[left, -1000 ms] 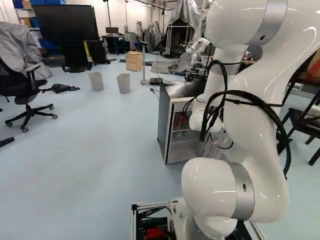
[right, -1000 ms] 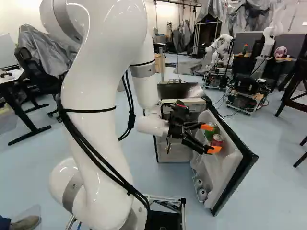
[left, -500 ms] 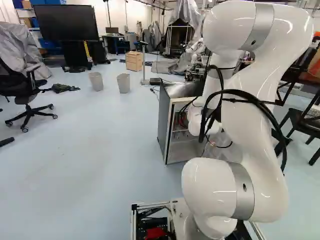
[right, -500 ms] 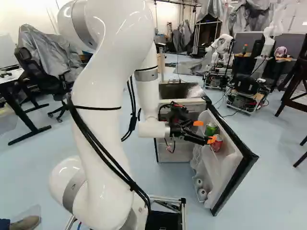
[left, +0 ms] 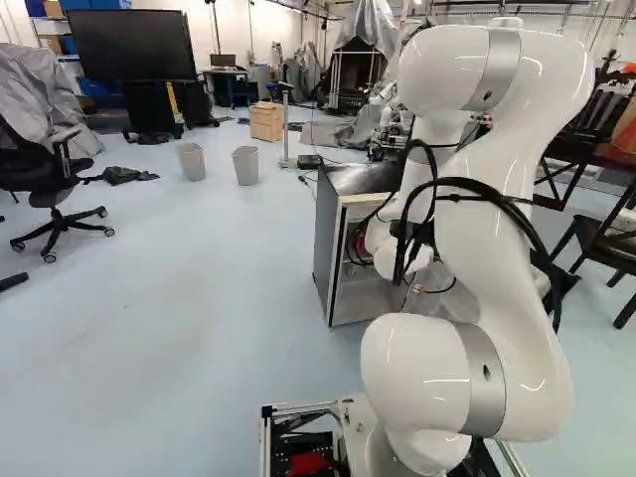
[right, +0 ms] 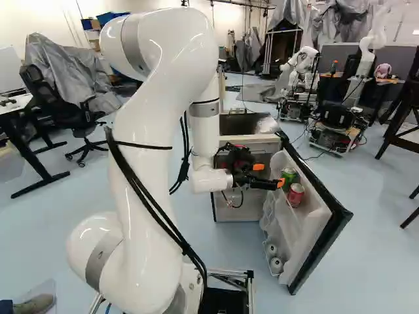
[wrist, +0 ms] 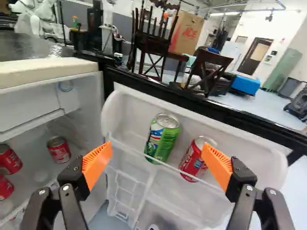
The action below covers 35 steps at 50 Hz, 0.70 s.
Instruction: Grab a drink from the fridge
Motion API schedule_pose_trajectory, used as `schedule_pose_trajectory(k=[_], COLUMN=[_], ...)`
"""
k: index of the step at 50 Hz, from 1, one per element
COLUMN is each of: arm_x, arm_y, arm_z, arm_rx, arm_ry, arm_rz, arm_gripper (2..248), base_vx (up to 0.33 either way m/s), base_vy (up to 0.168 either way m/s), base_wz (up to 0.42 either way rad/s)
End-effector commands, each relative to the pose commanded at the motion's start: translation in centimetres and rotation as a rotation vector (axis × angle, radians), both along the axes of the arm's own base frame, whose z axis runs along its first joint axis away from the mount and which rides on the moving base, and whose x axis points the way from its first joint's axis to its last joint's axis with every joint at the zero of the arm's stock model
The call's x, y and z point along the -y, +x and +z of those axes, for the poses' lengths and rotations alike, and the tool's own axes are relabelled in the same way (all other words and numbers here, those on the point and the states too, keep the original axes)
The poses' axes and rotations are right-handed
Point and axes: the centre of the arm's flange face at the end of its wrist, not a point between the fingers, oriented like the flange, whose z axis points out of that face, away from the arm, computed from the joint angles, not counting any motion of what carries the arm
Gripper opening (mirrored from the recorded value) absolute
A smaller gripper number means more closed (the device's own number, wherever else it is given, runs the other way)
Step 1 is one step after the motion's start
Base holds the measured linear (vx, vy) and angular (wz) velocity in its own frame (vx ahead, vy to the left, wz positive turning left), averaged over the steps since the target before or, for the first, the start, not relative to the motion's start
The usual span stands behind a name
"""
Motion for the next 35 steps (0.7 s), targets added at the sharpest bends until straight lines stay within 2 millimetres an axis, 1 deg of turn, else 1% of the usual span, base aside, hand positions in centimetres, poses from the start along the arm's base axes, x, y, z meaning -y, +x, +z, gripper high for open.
schedule_pose_trajectory(k=[35], arm_x=[-2.1], arm_y=[2.7], arm_z=[-4.3], arm_rx=[-0.056], arm_ry=[0.065], arm_rz=[0.367], arm_gripper=[247], base_vx=[0.000], base_vy=[0.000], base_wz=[0.000])
